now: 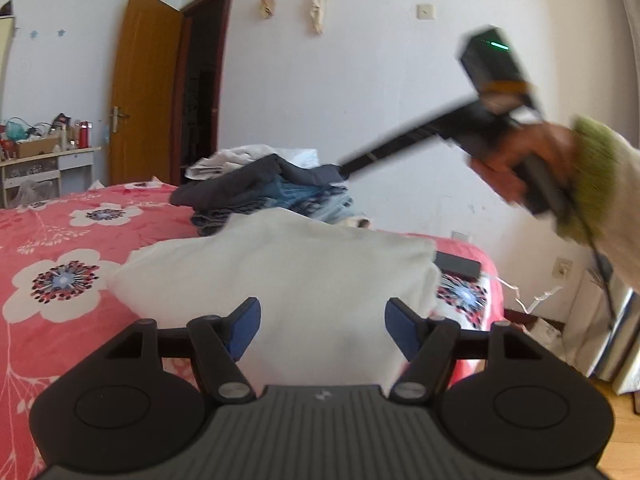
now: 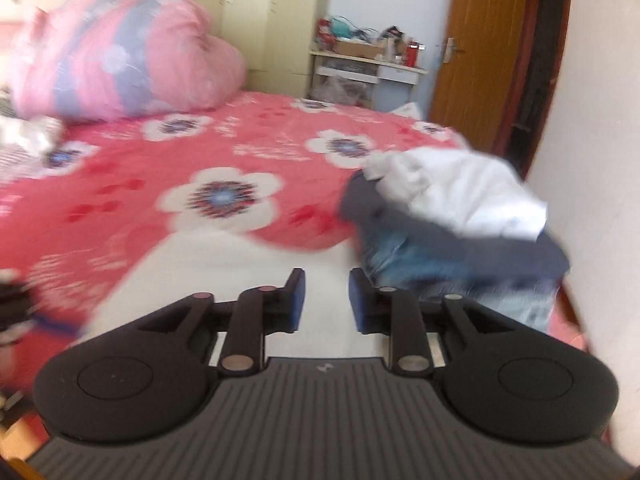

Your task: Fold clothes

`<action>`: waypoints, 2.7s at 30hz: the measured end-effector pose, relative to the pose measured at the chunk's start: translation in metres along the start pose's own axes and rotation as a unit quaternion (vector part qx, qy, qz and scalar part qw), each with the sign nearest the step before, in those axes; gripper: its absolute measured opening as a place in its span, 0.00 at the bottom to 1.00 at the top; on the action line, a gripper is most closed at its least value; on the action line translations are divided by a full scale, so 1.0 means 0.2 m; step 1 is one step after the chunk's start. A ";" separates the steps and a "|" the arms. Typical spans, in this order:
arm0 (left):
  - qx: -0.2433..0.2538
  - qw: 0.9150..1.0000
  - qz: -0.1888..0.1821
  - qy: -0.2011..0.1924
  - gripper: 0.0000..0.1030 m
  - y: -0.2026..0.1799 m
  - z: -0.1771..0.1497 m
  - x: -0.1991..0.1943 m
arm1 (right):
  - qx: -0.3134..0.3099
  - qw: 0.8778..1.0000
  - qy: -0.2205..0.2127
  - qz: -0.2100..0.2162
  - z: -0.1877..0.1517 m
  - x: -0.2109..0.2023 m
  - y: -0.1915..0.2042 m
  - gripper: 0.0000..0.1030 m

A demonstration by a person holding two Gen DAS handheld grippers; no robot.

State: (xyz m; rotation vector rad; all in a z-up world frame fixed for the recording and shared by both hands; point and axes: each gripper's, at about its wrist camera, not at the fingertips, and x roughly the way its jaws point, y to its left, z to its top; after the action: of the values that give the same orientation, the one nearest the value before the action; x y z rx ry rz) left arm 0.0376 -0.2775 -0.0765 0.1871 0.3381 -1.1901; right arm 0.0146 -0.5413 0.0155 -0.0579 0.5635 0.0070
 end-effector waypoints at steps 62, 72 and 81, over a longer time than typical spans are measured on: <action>-0.187 0.954 0.216 0.093 1.00 -0.10 0.00 -0.67 | 0.180 0.958 -0.023 -0.223 -0.68 -0.53 0.99 0.99; -0.172 0.943 0.252 0.133 1.00 -0.14 -0.01 -0.63 | 0.156 0.962 -0.020 -0.223 -0.66 -0.53 1.01 0.99; -0.158 0.941 0.265 0.143 1.00 -0.16 0.00 -0.62 | 0.153 0.962 -0.008 -0.226 -0.66 -0.50 1.01 0.99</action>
State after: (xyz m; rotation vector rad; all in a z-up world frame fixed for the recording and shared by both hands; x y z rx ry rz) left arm -0.0328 -0.1796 -0.0310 0.1563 0.6815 -0.5623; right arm -0.1456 -0.3455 -0.0529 0.1157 0.5198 -0.5238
